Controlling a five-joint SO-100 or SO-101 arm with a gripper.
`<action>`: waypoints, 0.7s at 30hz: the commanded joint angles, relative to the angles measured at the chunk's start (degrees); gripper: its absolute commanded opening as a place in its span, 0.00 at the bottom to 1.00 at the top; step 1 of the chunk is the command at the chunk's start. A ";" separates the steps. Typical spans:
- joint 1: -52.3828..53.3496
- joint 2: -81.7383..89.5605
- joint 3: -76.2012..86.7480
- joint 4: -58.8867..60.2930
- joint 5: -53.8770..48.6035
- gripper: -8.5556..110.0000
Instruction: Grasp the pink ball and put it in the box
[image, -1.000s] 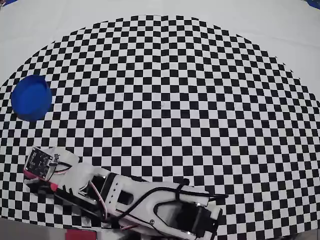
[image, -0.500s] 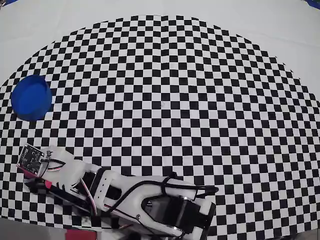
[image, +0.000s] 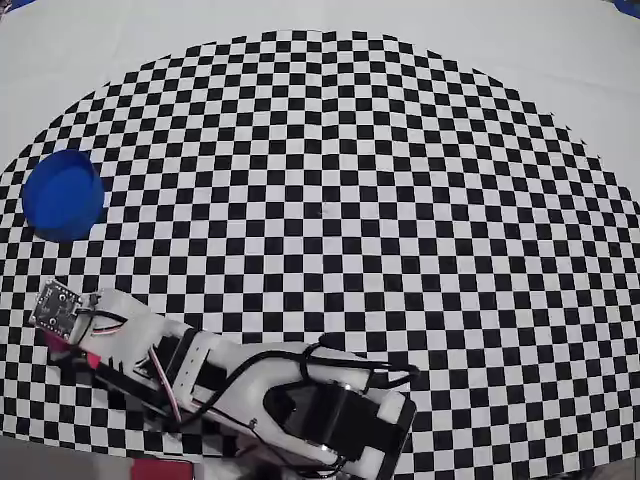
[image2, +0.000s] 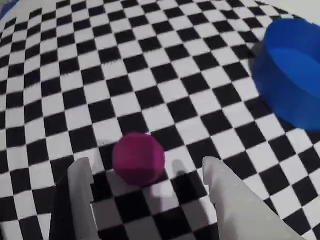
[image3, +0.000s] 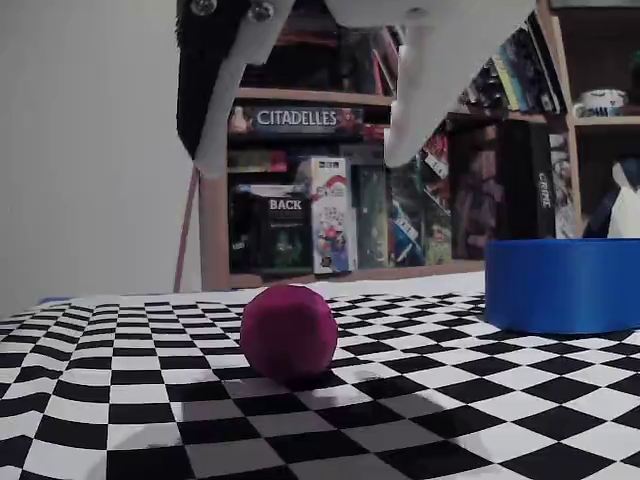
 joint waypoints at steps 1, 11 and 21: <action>0.35 -0.35 -2.90 -1.05 -0.35 0.29; 0.35 -1.93 -3.87 -0.70 -0.44 0.29; 0.35 -4.39 -5.45 0.00 -0.53 0.29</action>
